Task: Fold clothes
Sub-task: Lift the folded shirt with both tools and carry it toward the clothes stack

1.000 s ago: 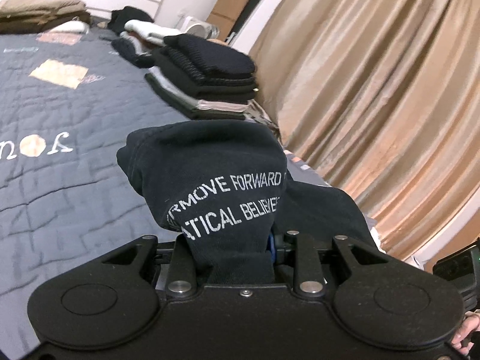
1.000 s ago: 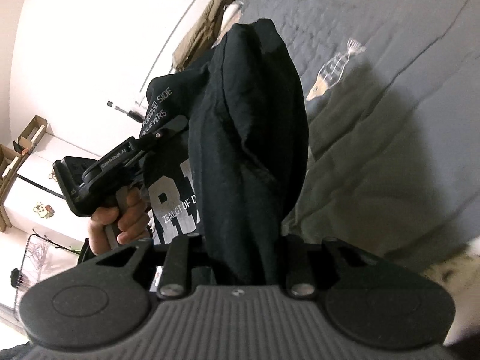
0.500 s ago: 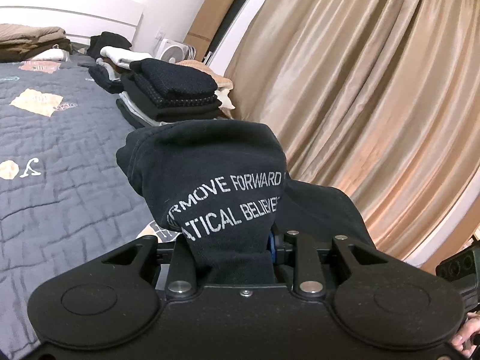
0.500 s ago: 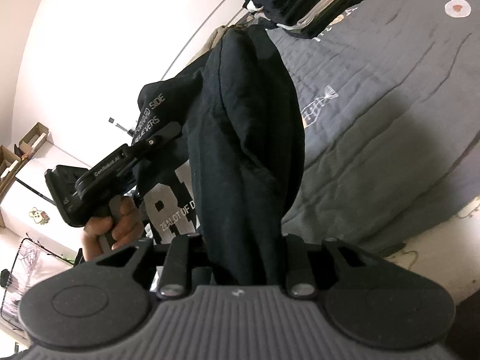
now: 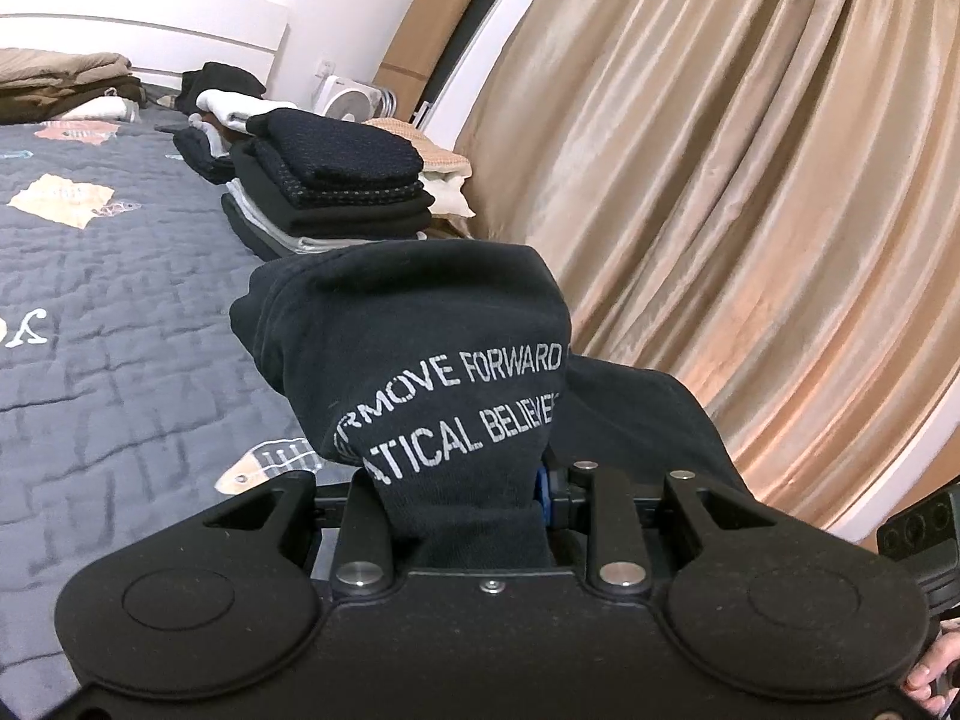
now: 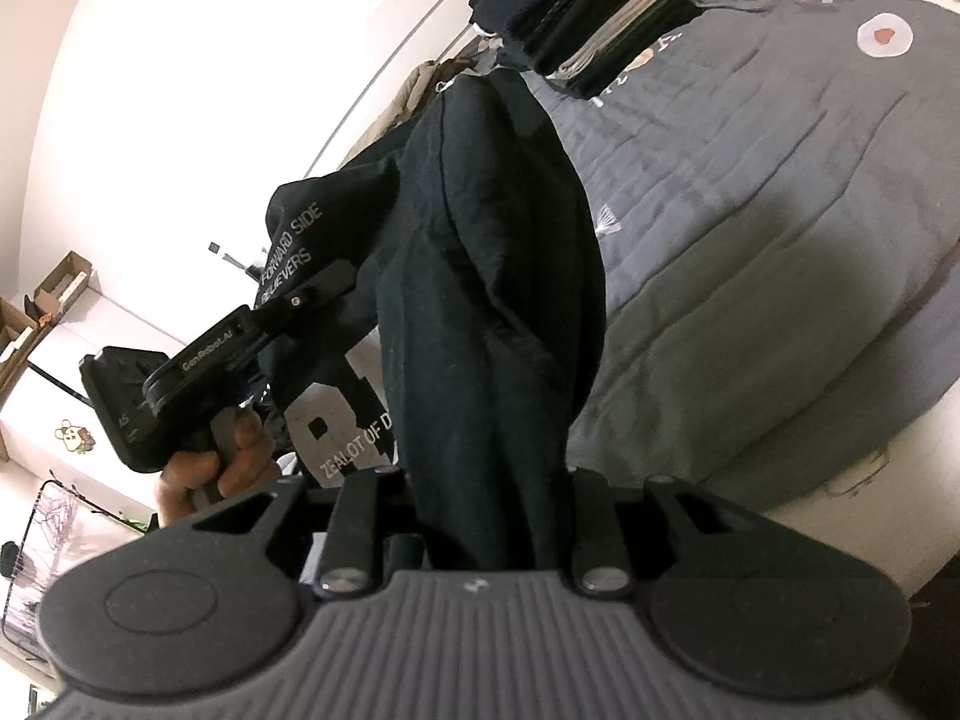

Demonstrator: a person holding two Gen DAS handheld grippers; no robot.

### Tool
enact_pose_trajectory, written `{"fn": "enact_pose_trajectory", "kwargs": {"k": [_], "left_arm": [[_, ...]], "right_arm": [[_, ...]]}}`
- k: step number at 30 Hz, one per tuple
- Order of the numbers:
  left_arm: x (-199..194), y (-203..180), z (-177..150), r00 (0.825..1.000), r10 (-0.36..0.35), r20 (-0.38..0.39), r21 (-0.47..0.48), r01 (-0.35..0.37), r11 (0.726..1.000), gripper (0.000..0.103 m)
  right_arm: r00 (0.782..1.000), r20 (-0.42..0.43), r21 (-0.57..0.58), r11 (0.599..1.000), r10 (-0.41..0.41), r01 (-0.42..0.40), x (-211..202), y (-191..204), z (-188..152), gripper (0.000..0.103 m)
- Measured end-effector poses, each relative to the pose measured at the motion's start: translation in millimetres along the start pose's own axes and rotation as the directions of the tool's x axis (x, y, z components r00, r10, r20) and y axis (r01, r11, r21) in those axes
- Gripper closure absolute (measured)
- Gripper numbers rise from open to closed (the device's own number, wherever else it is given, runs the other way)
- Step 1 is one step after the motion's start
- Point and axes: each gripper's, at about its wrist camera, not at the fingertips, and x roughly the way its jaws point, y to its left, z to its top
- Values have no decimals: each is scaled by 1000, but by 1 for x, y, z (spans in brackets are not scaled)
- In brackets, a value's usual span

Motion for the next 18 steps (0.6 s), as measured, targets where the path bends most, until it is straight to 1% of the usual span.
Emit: {"fn": "enact_pose_trajectory", "kwargs": {"k": [11, 18], "left_arm": [[48, -41, -1, 1000, 12, 10, -10, -11, 1000, 76], [92, -49, 2, 1000, 25, -6, -30, -25, 999, 76]], "right_arm": [[1000, -8, 4, 1000, -14, 14, -39, -39, 34, 79], [999, -24, 13, 1000, -28, 28, -50, -68, 63, 79]]}}
